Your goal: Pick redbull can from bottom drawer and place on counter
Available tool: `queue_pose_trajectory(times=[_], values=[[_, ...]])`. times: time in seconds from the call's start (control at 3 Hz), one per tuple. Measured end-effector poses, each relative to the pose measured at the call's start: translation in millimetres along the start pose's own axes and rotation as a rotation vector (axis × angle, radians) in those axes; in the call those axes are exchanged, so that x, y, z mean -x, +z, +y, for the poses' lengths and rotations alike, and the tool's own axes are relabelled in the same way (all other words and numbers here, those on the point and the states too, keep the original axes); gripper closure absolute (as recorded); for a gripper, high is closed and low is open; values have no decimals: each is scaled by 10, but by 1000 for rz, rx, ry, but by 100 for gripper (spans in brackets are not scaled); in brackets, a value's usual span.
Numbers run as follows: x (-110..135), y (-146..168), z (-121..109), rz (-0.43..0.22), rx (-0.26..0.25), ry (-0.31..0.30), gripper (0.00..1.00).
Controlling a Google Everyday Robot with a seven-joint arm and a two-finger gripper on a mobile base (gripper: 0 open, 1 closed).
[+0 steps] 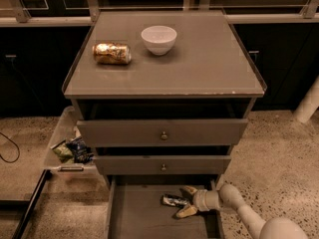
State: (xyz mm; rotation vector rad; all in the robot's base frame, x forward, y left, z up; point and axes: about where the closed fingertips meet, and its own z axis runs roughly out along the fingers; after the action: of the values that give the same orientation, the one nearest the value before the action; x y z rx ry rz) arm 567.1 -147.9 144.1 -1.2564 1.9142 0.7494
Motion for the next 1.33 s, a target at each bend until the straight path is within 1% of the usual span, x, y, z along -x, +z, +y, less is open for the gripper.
queue_pose_trajectory(times=[0.67,1.0,1.33], values=[[0,0,0,0,0,0,64],[0,1,1,0,0,0,89],[0,1,2,0,0,0,100]])
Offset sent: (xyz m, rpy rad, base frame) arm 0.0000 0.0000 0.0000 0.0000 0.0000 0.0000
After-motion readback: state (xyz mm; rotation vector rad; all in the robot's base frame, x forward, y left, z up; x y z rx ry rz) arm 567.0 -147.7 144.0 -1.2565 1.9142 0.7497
